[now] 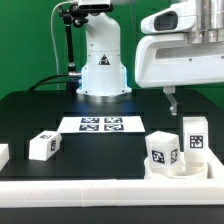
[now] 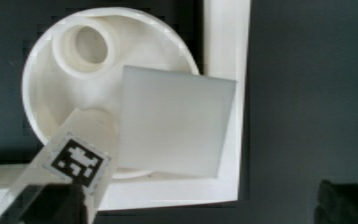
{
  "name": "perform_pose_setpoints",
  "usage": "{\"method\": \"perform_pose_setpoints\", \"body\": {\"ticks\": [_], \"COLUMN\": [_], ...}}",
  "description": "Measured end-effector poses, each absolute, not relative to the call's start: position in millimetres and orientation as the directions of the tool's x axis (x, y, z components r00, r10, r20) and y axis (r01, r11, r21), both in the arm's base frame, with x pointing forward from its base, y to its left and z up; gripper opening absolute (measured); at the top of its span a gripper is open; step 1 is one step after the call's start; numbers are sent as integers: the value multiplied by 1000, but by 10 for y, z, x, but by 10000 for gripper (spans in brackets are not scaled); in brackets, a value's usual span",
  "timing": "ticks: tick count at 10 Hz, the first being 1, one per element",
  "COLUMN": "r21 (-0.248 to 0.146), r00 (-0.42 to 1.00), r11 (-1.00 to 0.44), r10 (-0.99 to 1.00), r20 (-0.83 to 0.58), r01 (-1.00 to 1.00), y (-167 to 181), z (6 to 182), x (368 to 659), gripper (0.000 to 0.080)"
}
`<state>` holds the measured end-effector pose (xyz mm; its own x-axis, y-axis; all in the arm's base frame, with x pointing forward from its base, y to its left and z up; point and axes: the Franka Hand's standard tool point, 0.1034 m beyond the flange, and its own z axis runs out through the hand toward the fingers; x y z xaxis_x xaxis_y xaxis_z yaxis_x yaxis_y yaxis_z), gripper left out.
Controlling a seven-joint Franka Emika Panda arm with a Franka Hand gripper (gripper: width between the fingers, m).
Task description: Assemble stool
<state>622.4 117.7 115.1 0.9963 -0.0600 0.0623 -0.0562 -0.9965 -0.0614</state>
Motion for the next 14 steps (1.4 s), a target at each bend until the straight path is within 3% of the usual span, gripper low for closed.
{"method": "perform_pose_setpoints", "body": {"ticks": [2, 5, 7, 8, 9, 10, 14], "r21": [-60, -52, -51, -52, -52, -53, -53], "r00": [996, 996, 996, 996, 996, 995, 995], "r11": [-997, -996, -996, -996, -996, -996, -996], "r10": [-62, -74, -76, -76, -76, -76, -80], "r20": [59, 50, 50, 53, 56, 59, 61], "r01": [-58, -71, -73, -73, -73, -73, -77], "y": [1166, 1130, 1103, 1106, 1113, 1116, 1117], "z": [1123, 919, 917, 923, 927, 927, 926], "x": [6214, 6150, 6161, 6191, 6216, 6233, 6239], "gripper": [649, 649, 649, 518, 518, 348, 335]}}
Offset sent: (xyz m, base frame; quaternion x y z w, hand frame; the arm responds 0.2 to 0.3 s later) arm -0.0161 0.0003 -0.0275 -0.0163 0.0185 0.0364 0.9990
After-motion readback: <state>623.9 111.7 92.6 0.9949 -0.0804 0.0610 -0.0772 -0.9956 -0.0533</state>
